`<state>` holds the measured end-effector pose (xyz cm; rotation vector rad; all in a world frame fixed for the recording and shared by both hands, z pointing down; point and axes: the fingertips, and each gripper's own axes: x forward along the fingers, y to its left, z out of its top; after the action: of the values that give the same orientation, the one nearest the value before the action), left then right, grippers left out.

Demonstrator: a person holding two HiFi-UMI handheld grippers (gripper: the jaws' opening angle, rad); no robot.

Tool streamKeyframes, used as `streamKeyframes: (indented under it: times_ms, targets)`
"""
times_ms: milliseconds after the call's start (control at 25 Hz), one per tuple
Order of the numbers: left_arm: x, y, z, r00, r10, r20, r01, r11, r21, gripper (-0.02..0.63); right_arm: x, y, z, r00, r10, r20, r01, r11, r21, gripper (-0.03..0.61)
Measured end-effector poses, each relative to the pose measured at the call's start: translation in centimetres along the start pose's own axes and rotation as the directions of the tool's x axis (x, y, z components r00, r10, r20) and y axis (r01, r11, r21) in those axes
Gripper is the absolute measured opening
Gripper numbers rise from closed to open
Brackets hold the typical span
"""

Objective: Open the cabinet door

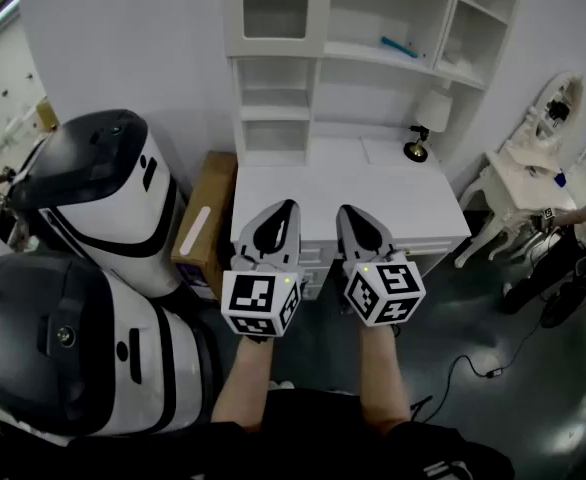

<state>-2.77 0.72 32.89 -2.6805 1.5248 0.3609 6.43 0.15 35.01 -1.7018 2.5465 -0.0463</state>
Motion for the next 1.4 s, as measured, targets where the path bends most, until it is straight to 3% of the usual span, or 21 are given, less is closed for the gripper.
streamKeyframes:
  times_ms: [240, 440, 640, 920, 1200, 1400]
  targets:
    - [-1.0, 1.3, -0.4, 1.0, -0.006, -0.011, 0.006, 1.0, -0.021, 0.012, 0.8, 2.8, -1.8, 0.999, 0.027, -0.035, -0.027, 1.0, 0.005, 0.018]
    - [-0.3, 0.7, 1.1, 0.999, -0.048, 0.02, 0.049, 0.998, -0.032, 0.012, 1.3, 2.0, 0.2, 0.999, -0.022, 0.035, 0.021, 1.0, 0.014, 0.018]
    - [1.0, 1.4, 1.7, 0.997, -0.054, 0.046, 0.055, 0.998, -0.031, 0.012, 2.5, 1.5, 0.0, 0.999, -0.014, 0.046, 0.013, 1.0, 0.028, 0.019]
    - [4.9, 4.3, 1.7, 0.996, -0.039, 0.074, 0.04, 0.999, -0.004, 0.012, 7.1, -0.3, 0.0, 0.996, 0.017, 0.085, -0.021, 0.999, 0.039, 0.018]
    - [11.6, 6.1, 2.9, 0.992, -0.06, 0.109, 0.057, 0.998, 0.031, 0.012, 13.0, -3.6, 3.1, 0.988, 0.05, 0.145, -0.051, 0.999, 0.007, 0.018]
    - [16.0, 6.5, 2.9, 0.991, -0.08, 0.107, 0.076, 0.996, 0.047, 0.012, 16.1, -6.1, 4.2, 0.989, 0.029, 0.146, -0.018, 0.997, -0.077, 0.018]
